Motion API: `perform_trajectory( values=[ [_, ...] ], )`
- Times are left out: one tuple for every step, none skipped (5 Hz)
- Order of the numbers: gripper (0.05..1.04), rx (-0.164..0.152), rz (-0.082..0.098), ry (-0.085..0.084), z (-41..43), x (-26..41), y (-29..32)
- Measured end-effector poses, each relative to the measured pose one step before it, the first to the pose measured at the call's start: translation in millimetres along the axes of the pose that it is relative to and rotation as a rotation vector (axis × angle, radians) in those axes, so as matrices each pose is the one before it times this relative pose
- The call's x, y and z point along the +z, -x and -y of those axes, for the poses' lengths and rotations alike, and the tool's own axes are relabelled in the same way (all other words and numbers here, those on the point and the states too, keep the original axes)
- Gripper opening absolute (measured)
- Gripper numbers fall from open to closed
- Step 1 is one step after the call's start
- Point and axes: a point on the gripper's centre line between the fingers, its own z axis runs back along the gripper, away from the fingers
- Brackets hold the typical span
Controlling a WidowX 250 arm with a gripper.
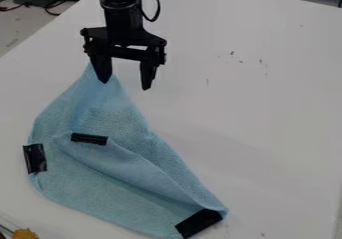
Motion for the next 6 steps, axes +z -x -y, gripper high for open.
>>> perform_trajectory(
  values=[
    [0.999,0.0054,-0.0261,-0.0005,0.35,-7.46,4.07],
    [0.999,0.0533,-0.012,-0.0091,-7.27,-8.22,27.7],
    [1.0,0.0426,0.0207,-0.006,-10.94,-1.76,17.5],
    [0.999,0.0343,-0.0012,0.0106,-8.75,-11.21,11.94],
    [0.999,-0.0036,0.0218,0.0233,-3.09,-11.42,-6.51],
    [0.999,-0.0252,-0.0311,-0.0035,-4.0,-9.66,-11.72]
  ],
)
